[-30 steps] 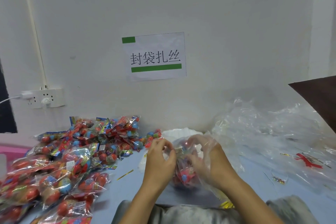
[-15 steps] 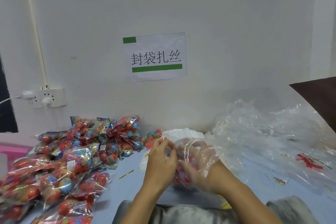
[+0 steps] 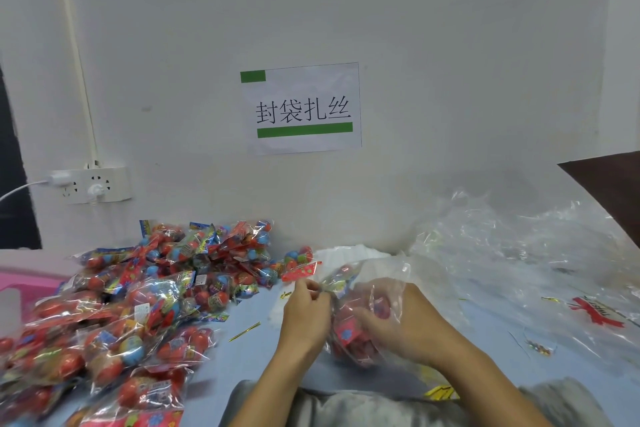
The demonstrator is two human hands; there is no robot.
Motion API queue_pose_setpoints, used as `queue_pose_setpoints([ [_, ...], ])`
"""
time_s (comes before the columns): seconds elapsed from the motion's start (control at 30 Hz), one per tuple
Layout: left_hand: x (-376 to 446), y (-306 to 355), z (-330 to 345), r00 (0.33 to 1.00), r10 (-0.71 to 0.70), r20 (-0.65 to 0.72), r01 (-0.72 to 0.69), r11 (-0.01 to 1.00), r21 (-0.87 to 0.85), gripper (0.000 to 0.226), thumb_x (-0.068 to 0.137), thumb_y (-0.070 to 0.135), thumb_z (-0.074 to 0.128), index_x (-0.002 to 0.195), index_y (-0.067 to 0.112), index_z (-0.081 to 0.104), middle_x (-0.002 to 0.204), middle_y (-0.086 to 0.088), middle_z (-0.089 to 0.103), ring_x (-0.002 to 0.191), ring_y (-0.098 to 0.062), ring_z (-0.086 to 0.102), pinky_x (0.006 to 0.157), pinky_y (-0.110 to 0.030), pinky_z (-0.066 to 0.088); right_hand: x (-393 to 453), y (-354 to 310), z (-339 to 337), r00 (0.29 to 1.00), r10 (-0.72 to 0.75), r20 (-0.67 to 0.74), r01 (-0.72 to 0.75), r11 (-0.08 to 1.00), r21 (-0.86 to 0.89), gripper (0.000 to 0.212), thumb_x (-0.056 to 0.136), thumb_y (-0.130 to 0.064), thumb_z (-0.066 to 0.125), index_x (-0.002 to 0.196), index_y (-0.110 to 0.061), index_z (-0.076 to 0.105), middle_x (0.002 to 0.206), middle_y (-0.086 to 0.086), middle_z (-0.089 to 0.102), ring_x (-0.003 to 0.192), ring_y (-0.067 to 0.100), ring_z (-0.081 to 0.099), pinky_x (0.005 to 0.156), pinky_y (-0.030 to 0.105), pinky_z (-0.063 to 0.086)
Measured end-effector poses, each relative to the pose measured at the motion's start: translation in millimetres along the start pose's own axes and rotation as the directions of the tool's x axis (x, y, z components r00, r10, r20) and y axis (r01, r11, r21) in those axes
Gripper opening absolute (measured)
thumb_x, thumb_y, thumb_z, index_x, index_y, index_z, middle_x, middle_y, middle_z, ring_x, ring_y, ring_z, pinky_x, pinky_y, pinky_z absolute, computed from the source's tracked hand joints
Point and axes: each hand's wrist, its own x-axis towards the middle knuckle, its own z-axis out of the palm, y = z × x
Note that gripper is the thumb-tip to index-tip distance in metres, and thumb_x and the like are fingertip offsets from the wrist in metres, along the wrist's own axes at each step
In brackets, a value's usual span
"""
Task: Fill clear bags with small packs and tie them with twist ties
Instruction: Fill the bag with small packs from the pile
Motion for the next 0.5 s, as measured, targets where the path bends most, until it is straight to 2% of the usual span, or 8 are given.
queue_pose_setpoints([
  [0.07,0.0,0.0,-0.5,1.000,0.025,-0.012,-0.025,1.000,0.006,0.009,0.100,0.014,0.047,0.095,0.020,0.052,0.089,0.007,0.059,0.076,-0.003,0.054,0.051,-0.005,0.040,-1.4,1.3,-1.2,1.000,0.018,0.018,-0.018,1.000,0.013,0.031,0.072,-0.054,0.054,0.095,-0.044,0.072,0.091,-0.018,0.072,0.084,0.002,0.068,0.079,0.028,0.058],
  [0.13,0.6,-1.2,-1.9,0.998,0.040,-0.050,-0.039,0.999,0.024,0.009,0.101,0.018,0.046,0.096,0.023,0.051,0.092,0.008,0.058,0.079,-0.001,0.053,0.053,-0.008,0.040,-0.7,1.8,-4.6,0.998,0.039,0.051,-0.039,0.999,-0.016,0.036,0.068,-0.048,0.051,0.097,-0.050,0.071,0.096,-0.025,0.070,0.090,-0.003,0.066,0.083,0.025,0.057],
  [0.23,4.3,-3.9,-4.2,0.990,0.085,-0.115,-0.079,0.995,0.057,0.019,0.099,0.015,0.046,0.088,0.031,0.047,0.099,0.007,0.056,0.088,-0.002,0.052,0.071,-0.023,0.040,0.3,2.0,-8.7,0.994,0.063,0.095,-0.062,0.998,-0.006,0.044,0.054,-0.044,0.054,0.094,-0.051,0.072,0.100,-0.028,0.067,0.092,-0.005,0.064,0.083,0.018,0.055],
  [0.3,6.9,-5.0,-4.3,0.987,0.083,-0.136,-0.073,0.994,0.077,0.016,0.098,0.015,0.047,0.091,0.029,0.048,0.105,0.005,0.057,0.096,-0.011,0.055,0.080,-0.029,0.040,-1.9,3.0,-6.9,0.994,0.042,0.097,-0.040,0.999,-0.027,0.036,0.065,-0.032,0.062,0.094,-0.054,0.068,0.103,-0.024,0.064,0.099,-0.010,0.061,0.085,0.010,0.050],
  [0.33,8.0,-6.6,-4.3,0.990,0.056,-0.130,-0.043,0.994,0.098,0.009,0.098,0.017,0.047,0.098,0.026,0.050,0.111,0.003,0.057,0.101,-0.016,0.055,0.084,-0.031,0.041,-3.3,5.4,-5.1,0.996,0.021,0.083,-0.018,0.999,-0.036,0.035,0.073,-0.027,0.064,0.094,-0.056,0.064,0.104,-0.025,0.062,0.101,-0.013,0.059,0.086,0.010,0.049],
  [0.37,9.1,-9.0,-4.0,0.994,0.006,-0.113,0.007,0.994,0.113,0.013,0.099,0.021,0.046,0.110,0.022,0.050,0.119,0.000,0.056,0.107,-0.021,0.054,0.088,-0.033,0.042,-3.7,8.6,-3.4,0.998,-0.003,0.062,0.006,0.999,-0.052,0.037,0.082,-0.024,0.063,0.093,-0.059,0.061,0.105,-0.027,0.061,0.100,-0.013,0.059,0.088,0.013,0.051],
  [0.43,12.2,-15.0,-3.3,0.986,-0.149,-0.067,0.156,0.982,0.106,0.037,0.101,0.027,0.041,0.133,0.009,0.046,0.135,-0.012,0.054,0.122,-0.032,0.052,0.098,-0.040,0.042,-2.7,12.4,-2.0,1.000,-0.020,0.007,0.020,0.997,-0.069,0.040,0.092,-0.024,0.063,0.089,-0.064,0.061,0.107,-0.030,0.061,0.098,-0.006,0.063,0.091,0.020,0.053],
  [0.5,14.2,-18.8,-4.3,0.969,-0.249,0.004,0.249,0.968,0.018,0.046,0.103,0.029,0.037,0.136,-0.001,0.048,0.142,-0.024,0.050,0.131,-0.039,0.047,0.107,-0.047,0.040,0.7,12.4,-2.0,0.999,0.001,-0.035,-0.001,1.000,-0.010,0.040,0.094,-0.022,0.066,0.083,-0.061,0.067,0.103,-0.024,0.067,0.099,-0.001,0.065,0.092,0.024,0.054],
])
